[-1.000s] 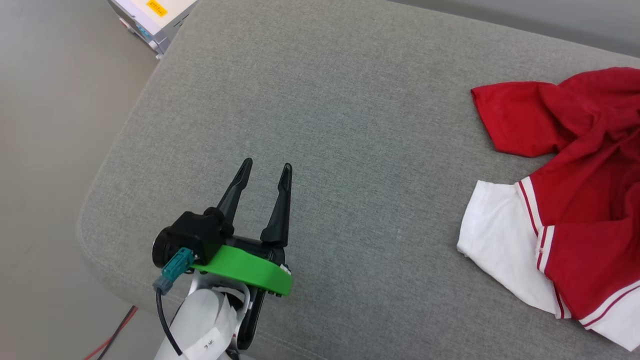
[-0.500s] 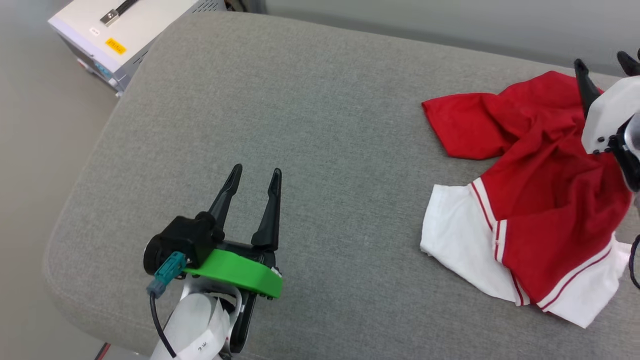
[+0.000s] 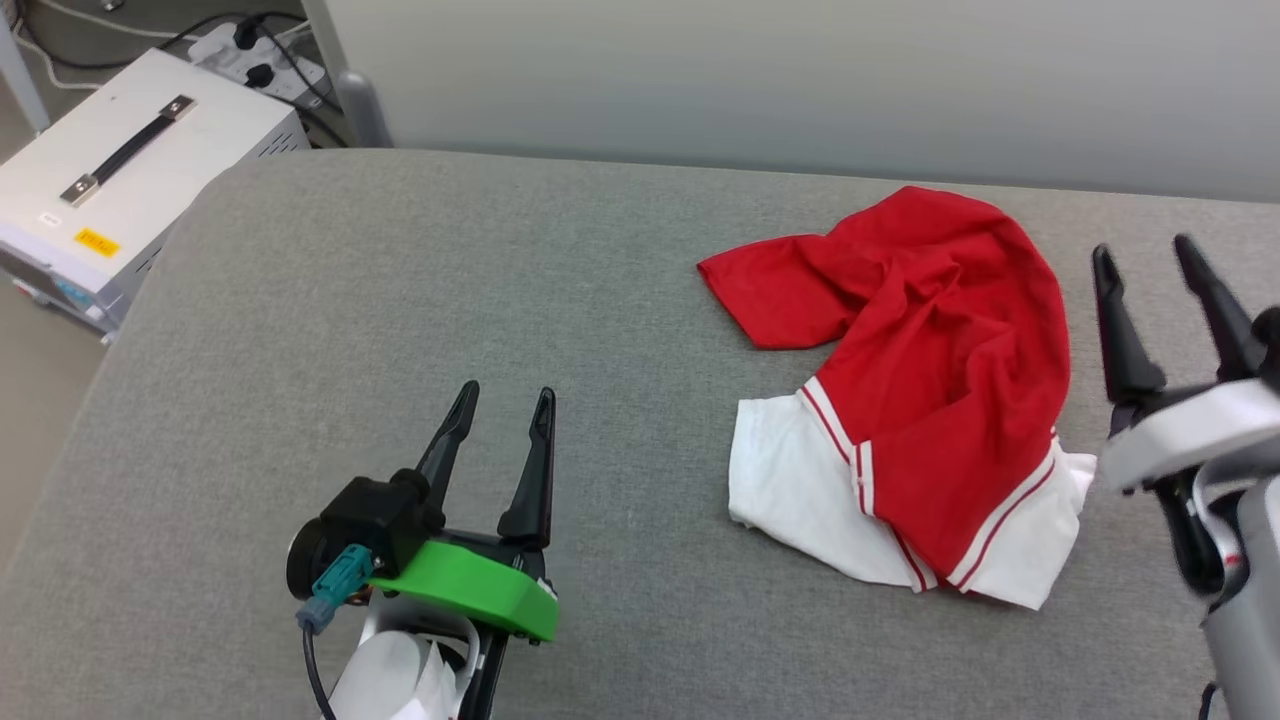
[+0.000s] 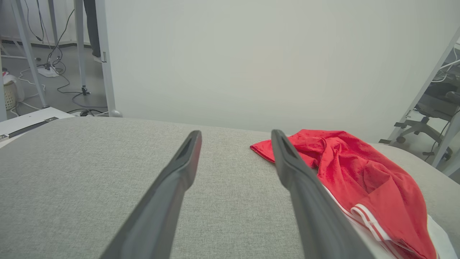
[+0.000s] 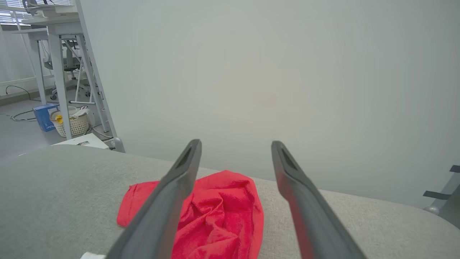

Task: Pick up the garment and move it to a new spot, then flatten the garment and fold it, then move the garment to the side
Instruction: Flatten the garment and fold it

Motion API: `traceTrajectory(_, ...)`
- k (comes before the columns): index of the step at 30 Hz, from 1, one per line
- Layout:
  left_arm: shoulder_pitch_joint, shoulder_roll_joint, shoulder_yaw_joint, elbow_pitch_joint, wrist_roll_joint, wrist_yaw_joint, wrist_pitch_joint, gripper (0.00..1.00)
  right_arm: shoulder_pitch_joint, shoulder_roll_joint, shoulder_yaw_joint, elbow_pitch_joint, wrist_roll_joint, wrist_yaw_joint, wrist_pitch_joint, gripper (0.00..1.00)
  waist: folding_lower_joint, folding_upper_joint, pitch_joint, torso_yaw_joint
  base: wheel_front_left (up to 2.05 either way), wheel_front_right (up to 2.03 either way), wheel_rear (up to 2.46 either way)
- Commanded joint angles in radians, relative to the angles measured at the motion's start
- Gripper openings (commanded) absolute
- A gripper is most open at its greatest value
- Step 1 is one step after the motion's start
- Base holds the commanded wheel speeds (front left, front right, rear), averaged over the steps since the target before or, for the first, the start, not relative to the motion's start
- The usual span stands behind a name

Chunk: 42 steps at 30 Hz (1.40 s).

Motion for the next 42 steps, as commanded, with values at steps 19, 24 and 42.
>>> traceTrajectory(19, 0.072, -0.002, -0.006, 0.057, 0.001, -0.003, -0.006, 1.0, 0.386, 0.237, -0.138, -0.319, -0.109, -0.001, -0.017, 1.0, 0.0001, 0.012, -0.04, -0.117, 0.0, 0.0, 0.0)
traceTrajectory(24, 0.021, -0.002, -0.038, 0.067, -0.012, -0.003, -0.006, 1.0, 0.377, 0.241, -0.146, -0.336, -0.121, -0.001, -0.017, 1.0, 0.0001, 0.012, -0.012, -0.136, 0.0, 0.0, 0.0)
traceTrajectory(42, -0.217, 0.022, -0.196, 0.198, -0.038, 0.07, 0.664, 1.0, 0.344, 0.245, -0.119, -0.371, -0.137, -0.001, -0.009, 1.0, 0.0001, 0.012, 0.096, -0.243, 0.0, 0.0, 0.0)
